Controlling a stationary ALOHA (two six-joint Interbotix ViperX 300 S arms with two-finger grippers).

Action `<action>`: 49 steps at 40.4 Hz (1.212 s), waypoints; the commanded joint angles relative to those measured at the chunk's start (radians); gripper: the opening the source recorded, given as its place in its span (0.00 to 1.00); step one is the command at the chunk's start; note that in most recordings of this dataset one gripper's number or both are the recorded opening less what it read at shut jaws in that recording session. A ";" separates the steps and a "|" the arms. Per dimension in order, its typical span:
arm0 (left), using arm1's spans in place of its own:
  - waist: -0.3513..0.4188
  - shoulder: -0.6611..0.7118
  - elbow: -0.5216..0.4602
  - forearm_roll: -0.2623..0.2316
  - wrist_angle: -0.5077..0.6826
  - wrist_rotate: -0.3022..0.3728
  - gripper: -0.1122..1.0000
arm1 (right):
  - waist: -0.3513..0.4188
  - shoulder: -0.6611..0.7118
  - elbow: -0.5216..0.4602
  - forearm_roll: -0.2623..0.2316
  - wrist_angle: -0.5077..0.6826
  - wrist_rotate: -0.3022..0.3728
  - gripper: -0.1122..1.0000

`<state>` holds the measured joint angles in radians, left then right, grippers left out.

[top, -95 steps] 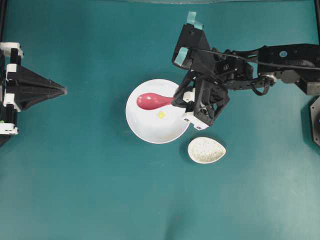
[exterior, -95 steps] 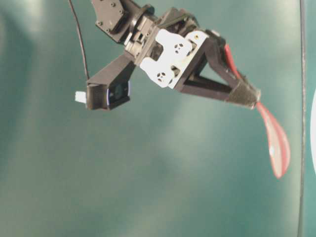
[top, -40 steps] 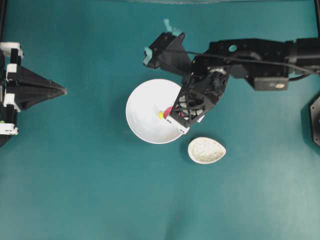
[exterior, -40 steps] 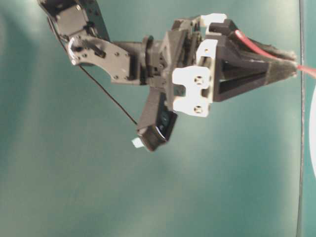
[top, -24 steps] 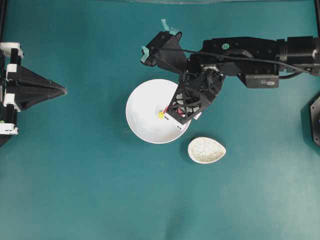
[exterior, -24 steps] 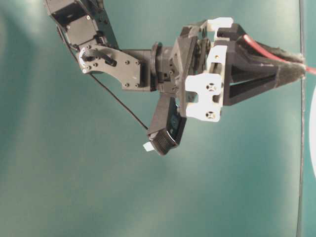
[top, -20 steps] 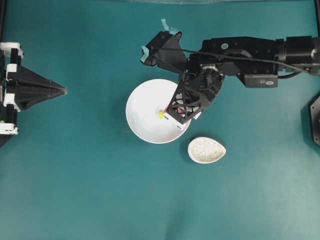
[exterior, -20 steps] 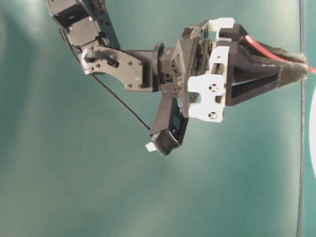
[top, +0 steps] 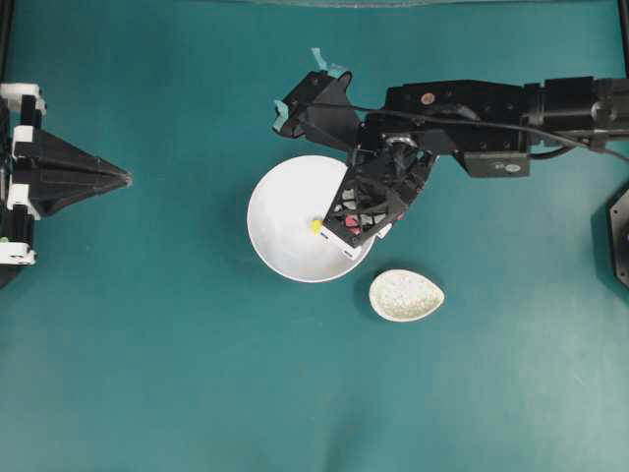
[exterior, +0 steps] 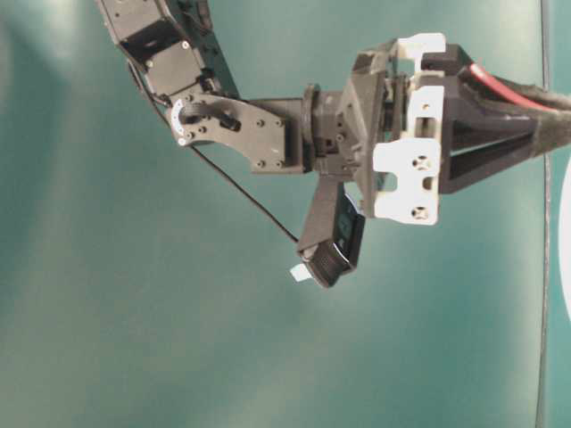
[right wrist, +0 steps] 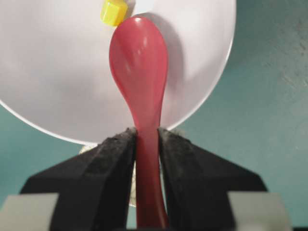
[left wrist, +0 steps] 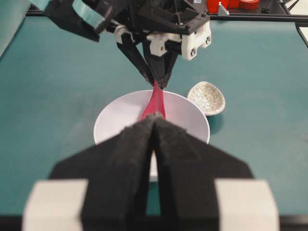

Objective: Scoop the yellow hexagonal prism block from the bowl with a spoon using the right arm.

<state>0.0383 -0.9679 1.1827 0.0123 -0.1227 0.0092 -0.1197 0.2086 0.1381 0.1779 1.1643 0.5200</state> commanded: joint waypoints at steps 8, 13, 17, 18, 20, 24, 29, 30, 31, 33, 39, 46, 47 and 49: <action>0.002 0.006 -0.023 0.003 -0.009 0.002 0.09 | 0.002 0.002 -0.023 0.009 -0.048 -0.008 0.31; 0.002 0.005 -0.023 0.003 -0.009 0.002 0.09 | 0.003 0.011 -0.025 0.011 -0.071 -0.009 0.31; 0.002 0.005 -0.023 0.002 -0.009 0.002 0.09 | 0.005 0.012 -0.026 0.011 -0.087 -0.011 0.31; 0.002 0.003 -0.021 0.002 -0.009 0.002 0.09 | 0.006 0.012 -0.026 0.011 -0.092 -0.011 0.31; 0.002 0.005 -0.023 0.003 -0.009 0.002 0.09 | 0.006 0.012 -0.026 0.011 -0.103 -0.011 0.31; 0.002 0.005 -0.023 0.003 -0.009 0.002 0.09 | 0.008 0.012 -0.026 0.011 -0.127 -0.017 0.31; 0.002 0.005 -0.023 0.003 -0.009 0.002 0.09 | 0.011 0.012 -0.026 0.011 -0.164 -0.028 0.31; 0.002 0.005 -0.023 0.003 -0.009 0.002 0.09 | 0.011 0.012 -0.026 0.011 -0.169 -0.031 0.31; 0.002 0.005 -0.023 0.003 -0.009 0.002 0.09 | 0.011 0.012 -0.026 0.011 -0.175 -0.032 0.31; 0.002 0.005 -0.023 0.003 -0.009 0.002 0.09 | 0.011 0.012 -0.026 0.011 -0.184 -0.037 0.31; 0.002 0.005 -0.023 0.003 -0.009 0.002 0.09 | 0.012 0.012 -0.029 0.011 -0.206 -0.040 0.31; 0.002 0.005 -0.023 0.003 -0.011 0.002 0.09 | 0.014 0.018 -0.040 0.012 -0.221 -0.040 0.31; 0.002 0.003 -0.023 0.002 -0.011 0.002 0.09 | 0.015 0.020 -0.041 0.012 -0.221 -0.040 0.31; 0.002 0.003 -0.023 0.002 -0.011 0.002 0.09 | 0.015 0.023 -0.048 0.012 -0.221 -0.040 0.31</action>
<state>0.0368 -0.9695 1.1827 0.0123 -0.1227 0.0092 -0.1089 0.2439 0.1212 0.1856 0.9495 0.4817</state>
